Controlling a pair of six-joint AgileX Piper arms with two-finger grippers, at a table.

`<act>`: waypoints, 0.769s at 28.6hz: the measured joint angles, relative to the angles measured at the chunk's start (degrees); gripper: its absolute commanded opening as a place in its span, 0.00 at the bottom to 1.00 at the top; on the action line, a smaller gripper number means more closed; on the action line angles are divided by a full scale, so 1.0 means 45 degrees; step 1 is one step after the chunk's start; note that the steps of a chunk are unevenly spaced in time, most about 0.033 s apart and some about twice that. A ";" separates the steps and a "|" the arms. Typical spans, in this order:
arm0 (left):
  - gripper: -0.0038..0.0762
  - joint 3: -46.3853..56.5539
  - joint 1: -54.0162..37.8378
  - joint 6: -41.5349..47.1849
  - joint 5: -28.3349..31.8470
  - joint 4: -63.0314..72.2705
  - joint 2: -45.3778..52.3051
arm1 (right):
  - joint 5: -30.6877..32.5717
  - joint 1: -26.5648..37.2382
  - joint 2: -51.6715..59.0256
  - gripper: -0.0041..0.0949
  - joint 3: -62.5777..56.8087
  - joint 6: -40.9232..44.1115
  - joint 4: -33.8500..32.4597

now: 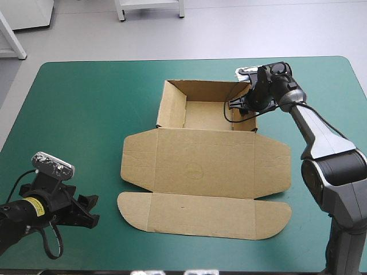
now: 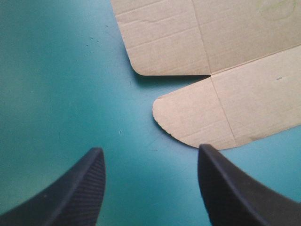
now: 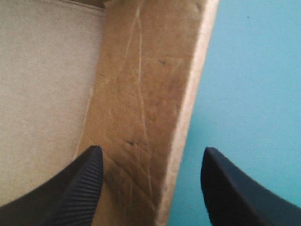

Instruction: Fold the box

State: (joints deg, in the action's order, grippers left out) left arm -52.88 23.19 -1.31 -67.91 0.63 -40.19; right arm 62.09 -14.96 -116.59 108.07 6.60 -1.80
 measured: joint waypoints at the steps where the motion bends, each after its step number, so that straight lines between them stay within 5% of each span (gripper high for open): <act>1: 0.57 0.0109 0.0000 0.0000 0.0061 0.0000 0.0012 | -0.0055 0.0000 -0.0052 0.41 0.0000 0.0000 0.0000; 6: 0.57 0.0276 0.0000 0.0000 0.0698 -0.0012 0.0026 | -0.0380 0.0000 -0.0167 0.03 0.0000 -0.0080 -0.0139; 15: 0.57 0.0291 0.0000 0.0000 0.1066 -0.0012 0.0026 | -0.0469 0.0591 -0.0167 0.02 0.0027 -0.0331 -0.1606; 22: 0.57 0.0291 0.0000 0.0004 0.1364 -0.0012 0.0026 | 0.0107 0.3473 0.0147 0.02 0.0027 -0.1467 -0.3301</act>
State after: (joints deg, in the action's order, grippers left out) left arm -51.58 23.19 -1.29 -61.77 0.57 -40.07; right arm 62.57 0.66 -115.93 108.19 0.00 -16.65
